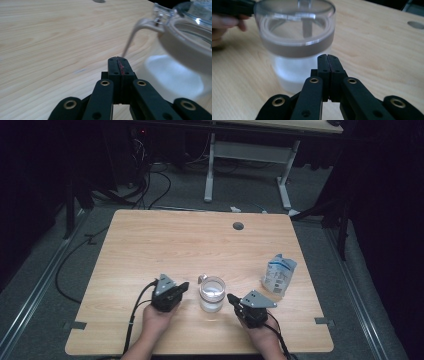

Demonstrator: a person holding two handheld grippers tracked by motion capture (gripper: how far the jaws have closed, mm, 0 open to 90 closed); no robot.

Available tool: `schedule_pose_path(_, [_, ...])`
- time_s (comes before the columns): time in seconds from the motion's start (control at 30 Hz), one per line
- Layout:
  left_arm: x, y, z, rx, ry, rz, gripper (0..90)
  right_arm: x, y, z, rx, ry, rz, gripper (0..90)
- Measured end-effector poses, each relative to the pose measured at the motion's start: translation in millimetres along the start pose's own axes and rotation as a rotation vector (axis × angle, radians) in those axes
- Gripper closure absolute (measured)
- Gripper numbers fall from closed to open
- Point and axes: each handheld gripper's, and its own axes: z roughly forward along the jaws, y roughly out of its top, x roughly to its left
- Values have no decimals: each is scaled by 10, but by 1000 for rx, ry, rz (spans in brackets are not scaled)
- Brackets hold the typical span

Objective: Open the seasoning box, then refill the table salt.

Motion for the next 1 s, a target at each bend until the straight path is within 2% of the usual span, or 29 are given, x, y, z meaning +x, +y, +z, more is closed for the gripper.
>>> schedule_pose_path(0.17, [286, 209, -357, -47, 70, 6, 886, 20, 61, 14, -12, -11, -8, 900])
schedule_pose_path(0.37, [515, 261, -534, -83, 132, 15, 828, 70, 44, -7, -9, -4, -16, 900])
schedule_pose_path(0.47, [565, 246, -546, -71, 155, 40, 761, 95, 37, -11, -13, 6, -16, 900])
schedule_pose_path(0.6, [577, 268, -565, -83, 151, 28, 728, 150, 31, -20, -9, 20, -24, 900])
schedule_pose_path(0.9, [562, 255, -585, -86, 139, 20, 725, 280, 43, -8, -15, 59, -55, 900])
schedule_pose_path(1.0, [569, 254, -591, -84, 139, 20, 725, 311, 47, -6, -12, 56, -69, 900])
